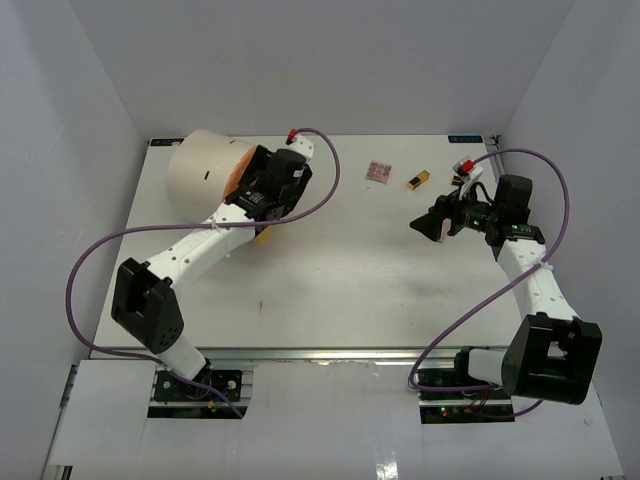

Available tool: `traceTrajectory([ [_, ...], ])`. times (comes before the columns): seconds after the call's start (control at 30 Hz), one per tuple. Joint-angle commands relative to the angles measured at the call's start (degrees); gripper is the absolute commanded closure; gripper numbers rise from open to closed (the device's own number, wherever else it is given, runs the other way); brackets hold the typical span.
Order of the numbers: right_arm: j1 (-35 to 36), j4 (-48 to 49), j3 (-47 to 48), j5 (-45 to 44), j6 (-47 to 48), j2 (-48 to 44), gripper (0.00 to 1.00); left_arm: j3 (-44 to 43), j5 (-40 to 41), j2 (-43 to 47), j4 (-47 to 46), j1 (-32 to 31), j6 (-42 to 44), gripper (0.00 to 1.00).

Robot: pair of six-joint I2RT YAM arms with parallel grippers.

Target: Organize the makeup

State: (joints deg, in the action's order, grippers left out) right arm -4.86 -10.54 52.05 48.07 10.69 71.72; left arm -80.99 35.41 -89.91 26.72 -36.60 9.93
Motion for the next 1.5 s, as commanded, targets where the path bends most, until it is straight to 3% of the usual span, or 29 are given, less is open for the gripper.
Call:
traceTrajectory([
  [0.0,6.0,-4.6,4.9,-22.2,-1.9,1.8,0.1,4.3,-16.9,16.5,-1.0,-0.4,-11.4,0.03],
  [0.1,10.6,-6.2,5.4,-40.7,-6.5,4.3,0.1,11.1,-24.5,26.0,-4.8,-0.3,-15.0,0.03],
  [0.23,12.1,-10.7,8.7,-59.5,-15.0,14.0,0.1,24.2,-26.7,39.6,-9.2,-0.2,-16.8,0.02],
  [0.33,12.0,-16.3,13.4,-63.3,-17.4,20.1,0.1,31.7,-24.3,46.4,-11.4,0.0,-16.4,0.02],
  [0.43,11.6,-18.8,19.6,-62.8,-19.0,26.5,0.07,37.2,-22.9,53.8,-13.2,0.0,-15.7,0.02],
  [0.73,9.4,-19.7,27.5,-63.0,-21.5,36.0,0.07,44.1,-19.8,64.3,-14.1,0.0,-16.5,0.02],
  [1.07,3.7,-19.1,30.6,-55.1,-24.4,42.2,0.04,44.7,-19.9,64.6,-14.5,0.1,-16.7,0.02],
  [1.33,2.9,-18.3,30.8,-53.9,-25.5,44.5,0.02,44.8,-19.7,64.4,-14.3,0.3,-16.8,0.02],
  [1.47,2.8,-18.0,30.7,-52.6,-25.4,45.4,0.17,44.8,-19.9,64.2,-14.3,0.5,-16.9,0.02],
])
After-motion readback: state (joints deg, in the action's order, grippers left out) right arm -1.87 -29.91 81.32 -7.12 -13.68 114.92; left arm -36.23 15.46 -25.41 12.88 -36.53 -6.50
